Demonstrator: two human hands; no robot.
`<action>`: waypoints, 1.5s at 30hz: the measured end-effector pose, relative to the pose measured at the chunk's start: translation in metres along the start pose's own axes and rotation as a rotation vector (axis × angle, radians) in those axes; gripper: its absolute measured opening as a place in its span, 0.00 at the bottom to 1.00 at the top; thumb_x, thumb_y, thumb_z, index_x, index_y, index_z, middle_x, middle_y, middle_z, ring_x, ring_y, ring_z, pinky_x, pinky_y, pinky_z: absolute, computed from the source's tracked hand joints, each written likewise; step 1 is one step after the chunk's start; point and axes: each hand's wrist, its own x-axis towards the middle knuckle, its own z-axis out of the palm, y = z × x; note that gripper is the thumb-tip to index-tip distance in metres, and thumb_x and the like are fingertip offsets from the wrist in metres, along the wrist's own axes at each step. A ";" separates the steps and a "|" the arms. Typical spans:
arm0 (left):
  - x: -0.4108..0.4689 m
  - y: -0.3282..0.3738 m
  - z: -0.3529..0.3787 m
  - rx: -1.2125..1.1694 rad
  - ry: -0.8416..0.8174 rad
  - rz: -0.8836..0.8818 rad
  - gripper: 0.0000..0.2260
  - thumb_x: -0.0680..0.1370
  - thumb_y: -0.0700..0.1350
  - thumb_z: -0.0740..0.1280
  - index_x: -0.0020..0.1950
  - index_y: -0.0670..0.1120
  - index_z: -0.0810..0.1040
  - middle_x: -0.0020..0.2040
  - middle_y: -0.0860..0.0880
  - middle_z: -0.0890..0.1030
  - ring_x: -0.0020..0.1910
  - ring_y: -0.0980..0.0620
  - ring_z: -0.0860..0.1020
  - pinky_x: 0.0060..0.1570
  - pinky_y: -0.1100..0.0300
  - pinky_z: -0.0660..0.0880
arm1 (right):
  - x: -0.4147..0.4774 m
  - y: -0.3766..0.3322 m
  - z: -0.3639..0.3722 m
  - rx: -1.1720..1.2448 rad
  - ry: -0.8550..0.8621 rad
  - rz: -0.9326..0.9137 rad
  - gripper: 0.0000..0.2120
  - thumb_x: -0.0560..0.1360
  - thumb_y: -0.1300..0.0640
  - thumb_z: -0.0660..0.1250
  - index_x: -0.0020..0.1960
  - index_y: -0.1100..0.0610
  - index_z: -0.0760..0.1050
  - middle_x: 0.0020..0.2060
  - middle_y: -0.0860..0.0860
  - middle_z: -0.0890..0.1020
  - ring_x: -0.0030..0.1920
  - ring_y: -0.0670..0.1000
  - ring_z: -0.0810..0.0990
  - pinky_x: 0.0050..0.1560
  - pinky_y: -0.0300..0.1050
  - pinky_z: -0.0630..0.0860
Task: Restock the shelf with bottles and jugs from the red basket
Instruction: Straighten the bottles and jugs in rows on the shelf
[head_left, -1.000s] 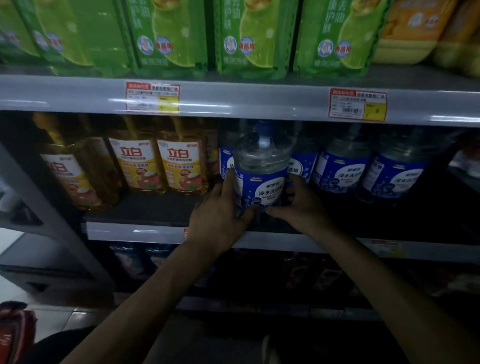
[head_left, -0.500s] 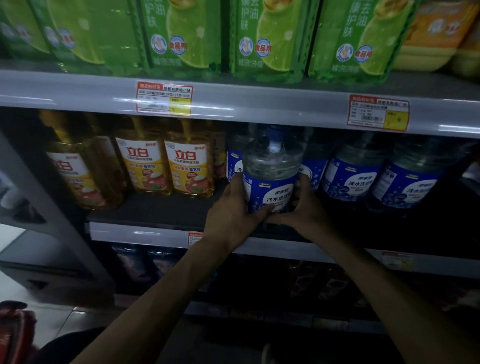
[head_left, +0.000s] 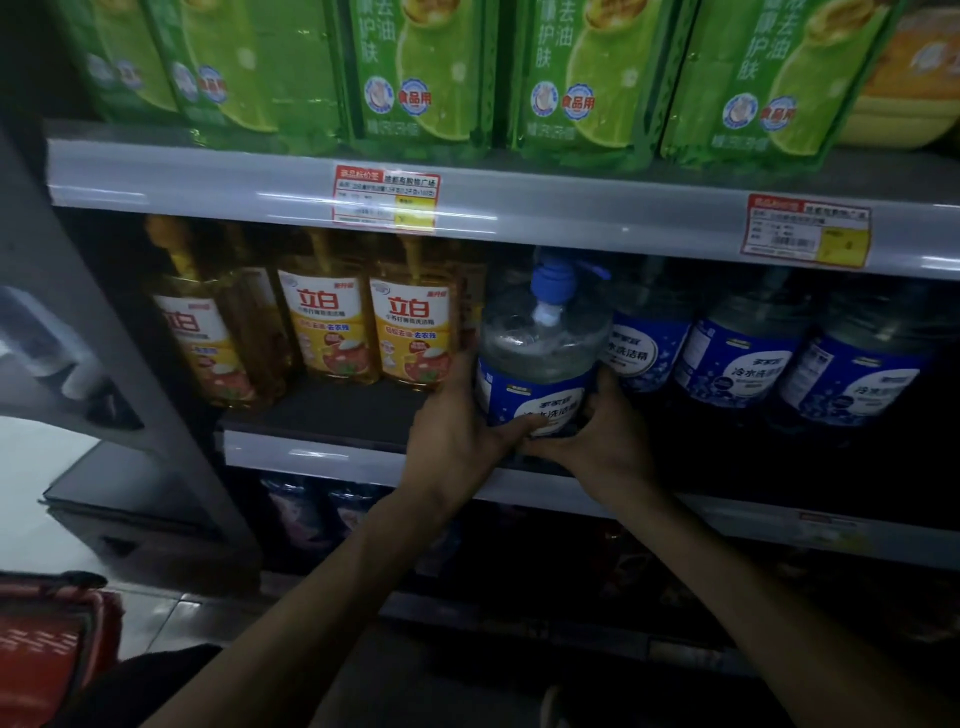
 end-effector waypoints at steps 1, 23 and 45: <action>-0.002 0.000 -0.006 -0.007 0.005 0.007 0.40 0.67 0.59 0.82 0.74 0.56 0.68 0.66 0.56 0.82 0.61 0.57 0.82 0.57 0.50 0.83 | -0.001 -0.002 0.006 -0.002 0.015 -0.003 0.55 0.50 0.43 0.86 0.72 0.42 0.64 0.65 0.44 0.80 0.63 0.47 0.80 0.57 0.55 0.82; 0.028 -0.021 -0.032 -0.262 -0.118 0.000 0.38 0.67 0.35 0.82 0.74 0.47 0.71 0.66 0.51 0.80 0.65 0.53 0.80 0.57 0.54 0.83 | -0.010 -0.034 0.041 -0.113 0.207 0.055 0.54 0.55 0.48 0.87 0.74 0.48 0.63 0.63 0.48 0.82 0.61 0.52 0.82 0.55 0.49 0.81; 0.021 -0.020 0.003 -0.214 0.001 -0.153 0.25 0.69 0.51 0.83 0.63 0.50 0.80 0.55 0.56 0.86 0.50 0.63 0.84 0.45 0.64 0.83 | 0.010 -0.010 0.001 0.043 -0.006 0.131 0.44 0.52 0.57 0.87 0.63 0.47 0.70 0.58 0.45 0.82 0.57 0.47 0.81 0.57 0.52 0.82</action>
